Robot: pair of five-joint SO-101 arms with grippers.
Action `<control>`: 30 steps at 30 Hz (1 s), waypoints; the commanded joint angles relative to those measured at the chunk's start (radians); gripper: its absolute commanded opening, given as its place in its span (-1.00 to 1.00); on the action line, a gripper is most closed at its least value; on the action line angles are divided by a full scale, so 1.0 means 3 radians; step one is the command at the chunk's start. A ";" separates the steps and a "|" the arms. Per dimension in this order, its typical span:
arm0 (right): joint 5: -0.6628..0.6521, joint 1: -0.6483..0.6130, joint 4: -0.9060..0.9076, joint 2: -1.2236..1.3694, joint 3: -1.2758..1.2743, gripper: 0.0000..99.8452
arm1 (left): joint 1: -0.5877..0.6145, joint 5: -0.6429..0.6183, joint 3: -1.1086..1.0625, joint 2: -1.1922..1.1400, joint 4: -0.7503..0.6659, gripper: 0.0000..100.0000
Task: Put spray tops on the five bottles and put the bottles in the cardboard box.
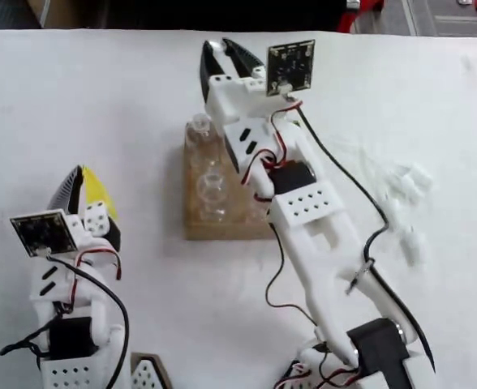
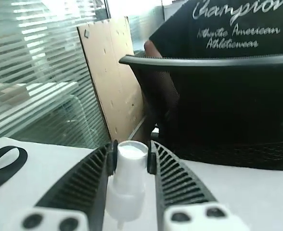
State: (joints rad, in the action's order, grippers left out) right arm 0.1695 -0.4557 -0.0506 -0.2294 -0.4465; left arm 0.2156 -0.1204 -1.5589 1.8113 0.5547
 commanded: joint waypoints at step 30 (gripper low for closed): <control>0.0000 -0.0023 -0.0473 0.0540 -0.0256 -0.97 | -0.0033 0.0026 0.0031 0.0023 -0.0107 -0.93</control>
State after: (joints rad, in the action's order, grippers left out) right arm 0.1695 -0.4557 -0.1718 -0.0514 -0.5294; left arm 0.2156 -0.1204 -1.5589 1.8113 0.5547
